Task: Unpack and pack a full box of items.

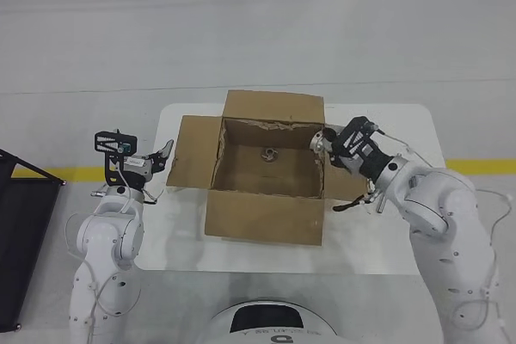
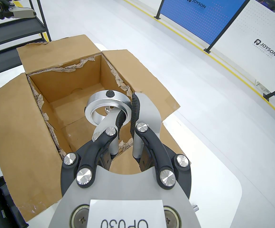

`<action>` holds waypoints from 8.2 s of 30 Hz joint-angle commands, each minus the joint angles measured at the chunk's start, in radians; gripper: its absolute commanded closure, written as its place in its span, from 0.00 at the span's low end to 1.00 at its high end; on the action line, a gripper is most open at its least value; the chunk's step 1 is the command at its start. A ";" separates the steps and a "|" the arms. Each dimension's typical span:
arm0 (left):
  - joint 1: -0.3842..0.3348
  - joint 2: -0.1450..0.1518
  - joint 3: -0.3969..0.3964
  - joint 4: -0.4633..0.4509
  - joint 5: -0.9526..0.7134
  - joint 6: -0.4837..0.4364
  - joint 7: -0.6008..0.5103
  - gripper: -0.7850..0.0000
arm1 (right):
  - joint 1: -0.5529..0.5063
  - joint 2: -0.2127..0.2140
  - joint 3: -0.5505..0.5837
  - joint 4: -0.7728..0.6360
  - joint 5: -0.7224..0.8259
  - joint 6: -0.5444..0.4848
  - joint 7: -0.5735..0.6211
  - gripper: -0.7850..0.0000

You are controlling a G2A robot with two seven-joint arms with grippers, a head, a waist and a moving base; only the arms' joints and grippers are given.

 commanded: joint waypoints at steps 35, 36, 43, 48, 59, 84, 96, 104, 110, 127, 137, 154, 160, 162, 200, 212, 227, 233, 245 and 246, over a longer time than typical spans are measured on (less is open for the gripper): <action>0.000 0.000 0.000 0.000 0.000 0.000 0.000 0.00 | -0.198 0.093 0.484 0.515 -0.077 -0.049 0.292 1.00; 0.000 0.000 0.000 0.000 0.000 0.000 0.000 0.00 | -0.189 0.094 0.476 0.522 -0.095 -0.033 0.299 1.00; 0.000 0.000 0.000 0.000 0.000 0.000 0.000 0.00 | -0.130 0.099 0.443 0.591 -0.126 0.035 0.307 1.00; 0.000 0.000 0.000 0.000 0.000 0.000 0.000 0.00 | -0.089 0.103 0.415 0.609 -0.132 0.054 0.330 1.00; 0.000 0.000 0.000 0.000 0.000 0.000 0.000 0.00 | -0.040 0.107 0.347 0.654 -0.145 0.077 0.353 0.97; 0.000 0.000 0.000 0.000 0.000 0.000 0.000 0.00 | -0.280 0.125 0.624 0.392 0.215 -0.043 0.118 0.76; 0.000 0.000 0.000 0.000 0.000 0.000 0.000 0.00 | -0.487 0.103 0.708 -0.083 0.309 -0.097 -0.090 0.03; 0.000 0.000 0.000 0.000 0.000 0.000 0.000 0.00 | -0.491 0.103 0.711 -0.092 0.301 -0.098 -0.092 0.00; 0.000 0.000 0.000 0.000 0.000 0.000 0.000 0.00 | -0.463 0.103 0.647 -0.123 0.374 -0.178 -0.178 0.00; 0.000 0.000 0.000 0.000 0.000 0.000 0.000 0.00 | 0.266 0.086 -0.285 0.199 0.336 -0.167 0.101 0.00; 0.000 0.000 0.000 0.000 0.000 0.000 0.000 0.00 | 0.281 0.086 -0.313 0.217 0.251 -0.132 0.162 0.00; 0.000 0.000 0.000 0.000 0.000 0.000 0.000 0.00 | 0.756 -0.102 -0.881 0.802 0.075 0.026 0.246 0.00; 0.000 0.000 0.000 0.000 0.000 0.000 0.000 0.00 | 0.856 -0.191 -1.002 1.009 0.048 0.053 0.228 0.06; 0.000 0.000 0.000 0.000 0.000 0.000 0.000 0.00 | 0.875 -0.223 -1.038 1.057 0.038 0.065 0.212 0.08; 0.000 0.000 0.000 0.000 0.000 0.000 0.000 0.00 | 1.008 -0.578 -1.220 1.676 -0.101 0.053 0.077 0.42; 0.000 0.000 0.000 0.000 0.000 0.000 0.000 0.00 | 1.020 -0.630 -1.219 1.767 -0.119 0.045 0.074 0.47; 0.000 0.000 0.000 0.000 0.000 0.000 0.000 0.00 | 1.056 -0.661 -1.177 1.827 -0.050 -0.092 0.040 0.54; 0.000 0.000 0.000 0.000 0.000 0.000 0.000 0.00 | 1.096 -0.649 -1.144 1.843 -0.002 -0.169 -0.028 0.55; 0.000 0.000 0.000 0.000 0.000 0.000 0.000 0.00 | 1.056 -0.644 -1.148 1.851 -0.040 -0.077 -0.013 0.55; 0.000 0.000 0.000 0.000 0.000 0.000 0.000 0.00 | 1.054 -0.644 -1.148 1.850 -0.042 -0.072 -0.014 0.55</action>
